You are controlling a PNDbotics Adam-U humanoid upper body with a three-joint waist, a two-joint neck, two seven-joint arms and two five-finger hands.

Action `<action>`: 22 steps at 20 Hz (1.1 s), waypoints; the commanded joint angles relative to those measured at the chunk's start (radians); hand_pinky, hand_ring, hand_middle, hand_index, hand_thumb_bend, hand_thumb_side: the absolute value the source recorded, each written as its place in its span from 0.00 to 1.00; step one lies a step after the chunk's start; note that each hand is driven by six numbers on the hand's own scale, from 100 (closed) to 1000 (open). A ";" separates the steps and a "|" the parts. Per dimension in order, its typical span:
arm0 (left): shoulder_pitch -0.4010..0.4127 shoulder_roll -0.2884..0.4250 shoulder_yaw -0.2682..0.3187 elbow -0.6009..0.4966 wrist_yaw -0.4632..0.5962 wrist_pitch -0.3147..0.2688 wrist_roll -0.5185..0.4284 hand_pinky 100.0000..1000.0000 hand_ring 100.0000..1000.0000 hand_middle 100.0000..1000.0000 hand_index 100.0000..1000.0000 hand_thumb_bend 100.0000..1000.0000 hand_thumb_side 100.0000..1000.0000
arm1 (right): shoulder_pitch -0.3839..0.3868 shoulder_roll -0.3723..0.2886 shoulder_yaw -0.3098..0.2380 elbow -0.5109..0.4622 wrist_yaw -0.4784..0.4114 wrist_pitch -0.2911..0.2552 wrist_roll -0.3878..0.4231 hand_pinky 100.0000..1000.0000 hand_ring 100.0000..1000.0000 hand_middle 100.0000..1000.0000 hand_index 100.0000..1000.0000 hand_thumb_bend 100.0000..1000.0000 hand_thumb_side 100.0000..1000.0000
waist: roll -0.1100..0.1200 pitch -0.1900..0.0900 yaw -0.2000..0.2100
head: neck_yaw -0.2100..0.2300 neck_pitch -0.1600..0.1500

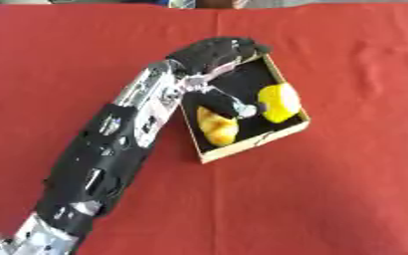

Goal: Pick up objects on the table and place them in the box.

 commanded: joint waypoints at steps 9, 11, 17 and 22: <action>0.067 0.171 0.096 -0.311 0.236 0.129 0.083 0.83 0.81 0.73 0.89 0.00 0.46 | 0.003 -0.041 -0.013 -0.022 0.006 -0.006 -0.011 0.88 0.96 0.76 0.87 0.00 0.61 | 0.003 -0.029 0.028 | -0.040 -0.004; 0.106 0.252 0.139 -0.440 0.366 0.195 0.151 0.82 0.79 0.72 0.88 0.00 0.48 | 0.005 -0.052 -0.016 -0.022 0.011 -0.010 -0.017 0.88 0.96 0.76 0.87 0.00 0.61 | 0.005 -0.030 0.038 | -0.055 -0.001; 0.290 0.509 0.292 -0.772 0.690 0.284 0.438 0.79 0.76 0.70 0.90 0.00 0.53 | 0.006 -0.077 -0.027 -0.022 0.023 -0.025 -0.036 0.88 0.96 0.76 0.86 0.00 0.60 | -0.009 -0.026 0.060 | -0.088 -0.006; 0.429 0.589 0.389 -0.814 0.836 0.157 0.680 0.78 0.77 0.71 0.89 0.00 0.47 | 0.012 -0.088 -0.036 -0.022 0.030 -0.041 -0.051 0.88 0.95 0.76 0.86 0.00 0.59 | -0.035 -0.024 0.075 | -0.090 -0.014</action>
